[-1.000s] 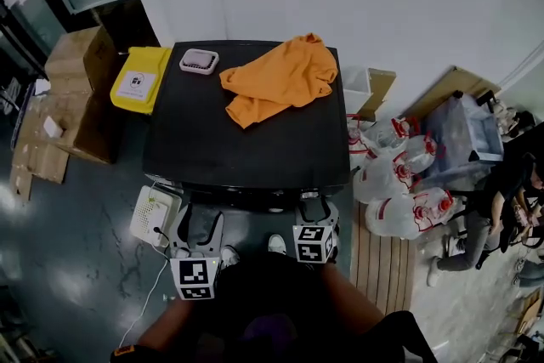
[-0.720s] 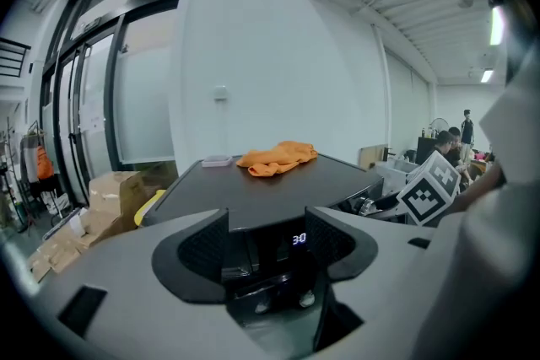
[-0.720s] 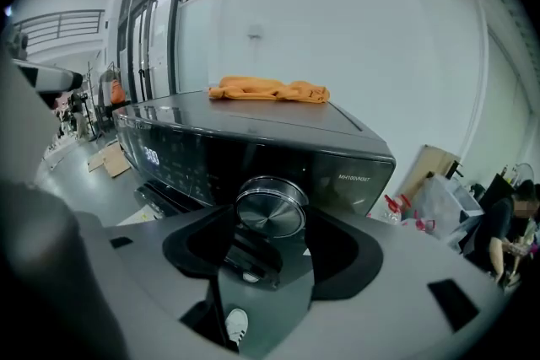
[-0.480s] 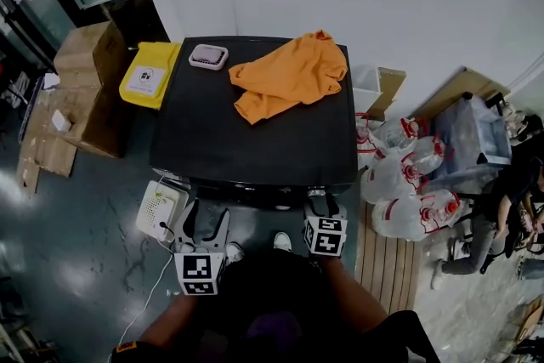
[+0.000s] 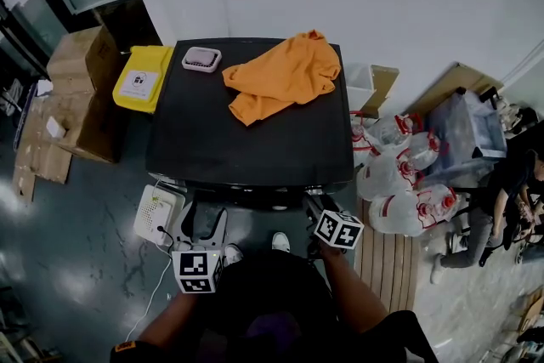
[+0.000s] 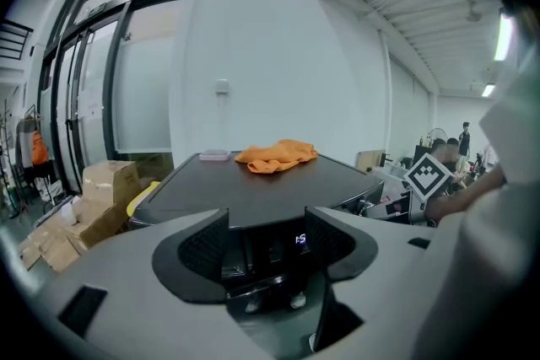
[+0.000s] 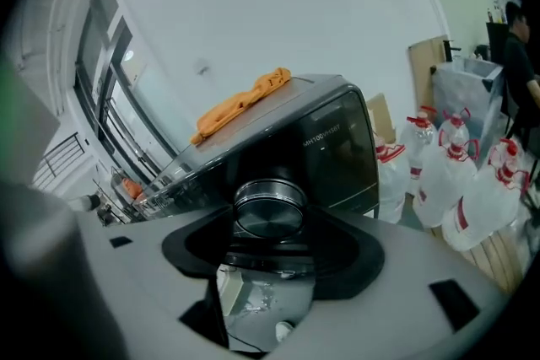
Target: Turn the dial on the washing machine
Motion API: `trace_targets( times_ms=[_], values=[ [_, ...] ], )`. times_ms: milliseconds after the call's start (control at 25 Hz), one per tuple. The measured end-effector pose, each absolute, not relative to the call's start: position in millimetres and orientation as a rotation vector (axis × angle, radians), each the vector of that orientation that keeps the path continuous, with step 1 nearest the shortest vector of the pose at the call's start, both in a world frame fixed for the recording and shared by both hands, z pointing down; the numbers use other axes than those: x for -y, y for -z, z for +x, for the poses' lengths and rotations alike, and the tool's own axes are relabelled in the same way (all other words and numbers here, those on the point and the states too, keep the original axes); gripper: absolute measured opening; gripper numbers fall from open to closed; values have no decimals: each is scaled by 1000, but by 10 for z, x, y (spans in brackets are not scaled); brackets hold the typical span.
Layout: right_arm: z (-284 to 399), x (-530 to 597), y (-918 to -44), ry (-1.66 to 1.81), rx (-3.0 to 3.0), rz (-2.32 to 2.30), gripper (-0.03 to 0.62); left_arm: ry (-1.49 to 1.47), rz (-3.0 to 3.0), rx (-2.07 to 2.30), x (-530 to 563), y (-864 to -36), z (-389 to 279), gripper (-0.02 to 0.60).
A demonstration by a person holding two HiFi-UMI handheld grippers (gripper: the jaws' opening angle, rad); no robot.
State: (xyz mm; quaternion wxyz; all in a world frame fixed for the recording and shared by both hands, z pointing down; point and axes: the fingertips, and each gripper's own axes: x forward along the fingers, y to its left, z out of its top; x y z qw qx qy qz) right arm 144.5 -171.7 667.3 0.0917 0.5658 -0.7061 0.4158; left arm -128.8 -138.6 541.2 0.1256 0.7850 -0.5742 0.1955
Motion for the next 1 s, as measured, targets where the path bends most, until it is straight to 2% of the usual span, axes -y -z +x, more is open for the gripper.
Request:
trace_targets(
  times_ms=[280,400,760,1000],
  values=[
    [1371,1648,-6546,-530,1898,1601,285,-583,2261,1683,1419,-5459,-1325,270],
    [1309,1651,-6500,-382,1853,1564,284,-584,2263,1683,1410,-5450,-1339,270],
    [1331,1721,-6550,-439,1837,1609,276,-597,2233,1691,1385,-5474,-1440,270],
    [1393,1702,-6586,-686,1971,1675,275,-569,2220,1695,1376,-5474,-1473,270]
  ],
)
